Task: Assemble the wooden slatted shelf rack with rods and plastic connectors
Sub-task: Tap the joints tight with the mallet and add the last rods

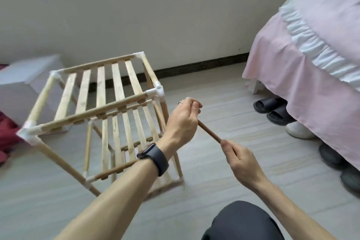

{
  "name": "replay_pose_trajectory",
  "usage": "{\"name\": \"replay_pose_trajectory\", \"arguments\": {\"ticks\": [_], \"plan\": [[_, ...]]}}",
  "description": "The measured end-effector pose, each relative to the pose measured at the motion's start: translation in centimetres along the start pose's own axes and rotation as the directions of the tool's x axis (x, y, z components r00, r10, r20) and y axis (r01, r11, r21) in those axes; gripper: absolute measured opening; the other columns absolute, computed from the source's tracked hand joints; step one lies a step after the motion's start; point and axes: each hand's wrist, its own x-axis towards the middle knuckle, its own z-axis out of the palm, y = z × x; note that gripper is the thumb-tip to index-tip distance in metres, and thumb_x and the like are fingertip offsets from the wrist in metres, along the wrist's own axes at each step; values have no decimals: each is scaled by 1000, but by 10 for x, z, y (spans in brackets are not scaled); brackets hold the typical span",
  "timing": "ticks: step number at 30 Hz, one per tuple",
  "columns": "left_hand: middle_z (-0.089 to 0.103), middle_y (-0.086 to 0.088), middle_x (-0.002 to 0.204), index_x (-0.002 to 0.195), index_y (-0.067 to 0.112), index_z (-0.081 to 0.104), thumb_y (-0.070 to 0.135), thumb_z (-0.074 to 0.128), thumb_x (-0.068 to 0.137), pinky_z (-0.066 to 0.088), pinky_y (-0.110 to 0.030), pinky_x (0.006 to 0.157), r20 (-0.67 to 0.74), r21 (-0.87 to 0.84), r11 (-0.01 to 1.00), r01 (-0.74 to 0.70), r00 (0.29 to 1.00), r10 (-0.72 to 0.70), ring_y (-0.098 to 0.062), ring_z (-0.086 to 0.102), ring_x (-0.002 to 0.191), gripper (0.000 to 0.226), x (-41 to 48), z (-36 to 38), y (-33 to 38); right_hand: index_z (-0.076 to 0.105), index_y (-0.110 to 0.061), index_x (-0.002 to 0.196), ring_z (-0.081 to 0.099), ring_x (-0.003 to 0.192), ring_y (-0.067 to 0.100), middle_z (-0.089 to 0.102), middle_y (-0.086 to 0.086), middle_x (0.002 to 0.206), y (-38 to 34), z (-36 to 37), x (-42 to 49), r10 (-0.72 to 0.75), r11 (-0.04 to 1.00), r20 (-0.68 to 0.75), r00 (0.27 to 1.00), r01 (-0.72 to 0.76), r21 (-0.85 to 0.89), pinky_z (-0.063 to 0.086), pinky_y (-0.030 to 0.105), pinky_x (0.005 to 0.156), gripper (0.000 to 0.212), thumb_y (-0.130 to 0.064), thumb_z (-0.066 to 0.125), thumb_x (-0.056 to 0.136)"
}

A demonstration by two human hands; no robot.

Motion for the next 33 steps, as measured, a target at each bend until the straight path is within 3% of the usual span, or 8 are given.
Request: {"name": "replay_pose_trajectory", "arguments": {"ticks": [6, 15, 18, 20, 23, 27, 30, 33], "plan": [[62, 5, 96, 101, 23, 63, 31, 36, 107, 52, -37, 79, -294, 9, 997, -79, 952, 79, -17, 61, 92, 29, 8, -100, 45, 46, -22, 63, 35, 43, 5, 39, -12, 47, -103, 24, 40, -211, 976, -31, 977, 212, 37, 27, 24, 43, 47, -40, 44, 106], [63, 5, 112, 124, 30, 55, 50, 35, 106, 48, -24, 80, -212, 97, 994, 48, 977, -27, -11, 62, 103, 34, -28, -193, -26, 63, -22, 83, 56, 53, 10, 63, -10, 64, -159, 48, 86, -369, 894, 247, 896, 415, -172, 39, 24, 45, 40, -45, 39, 106], [58, 0, 134, 128, 29, 59, 51, 31, 101, 41, -41, 104, -536, 288, 947, 142, 843, 37, -14, 48, 123, 45, -35, -234, -62, 57, -26, 81, 57, 59, 13, 59, -4, 63, -168, 81, 95, -415, 886, 158, 896, 437, -152, 41, 24, 48, 44, -52, 30, 103], [47, -10, 148, 135, 26, 56, 41, 31, 105, 30, -49, 115, -650, 263, 873, 410, 744, -154, -27, 39, 137, 42, -41, -267, -94, 54, -28, 81, 54, 67, 11, 57, -7, 74, -172, 109, 99, -427, 888, 130, 895, 442, -129, 40, 19, 58, 44, -53, 25, 102], [48, -12, 146, 152, 22, 39, 33, 34, 109, 39, -41, 107, -528, -42, 805, 591, 671, -520, -30, 49, 127, 45, -56, -287, -130, 54, -29, 88, 49, 87, 6, 53, -14, 89, -174, 151, 108, -516, 842, 97, 851, 524, -125, 38, 20, 76, 40, -48, 23, 105], [58, -12, 121, 158, 25, 22, 32, 31, 110, 61, -33, 67, -389, -337, 832, 441, 739, -550, -27, 71, 84, 49, -58, -280, -125, 50, -30, 82, 48, 76, 14, 49, -16, 76, -171, 181, 128, -532, 831, -39, 846, 513, -216, 41, 40, 70, 37, -46, 27, 106], [50, -5, 138, 161, 32, 5, 34, 28, 109, 61, -30, 67, -310, -227, 861, 455, 804, -507, -20, 72, 75, 56, -58, -257, -103, 47, -24, 79, 47, 77, 19, 48, -11, 72, -163, 171, 158, -465, 867, -134, 875, 421, -265, 31, 38, 72, 42, -45, 24, 107], [66, 16, 102, 160, 27, -4, 54, 26, 105, 51, -17, 61, -232, 77, 904, 420, 890, -393, -6, 63, 68, 68, -68, -220, -74, 53, -15, 91, 50, 100, 30, 62, 10, 99, -164, 146, 192, -269, 901, -132, 954, 201, -383, 34, 44, 83, 40, -38, 25, 110]]}}
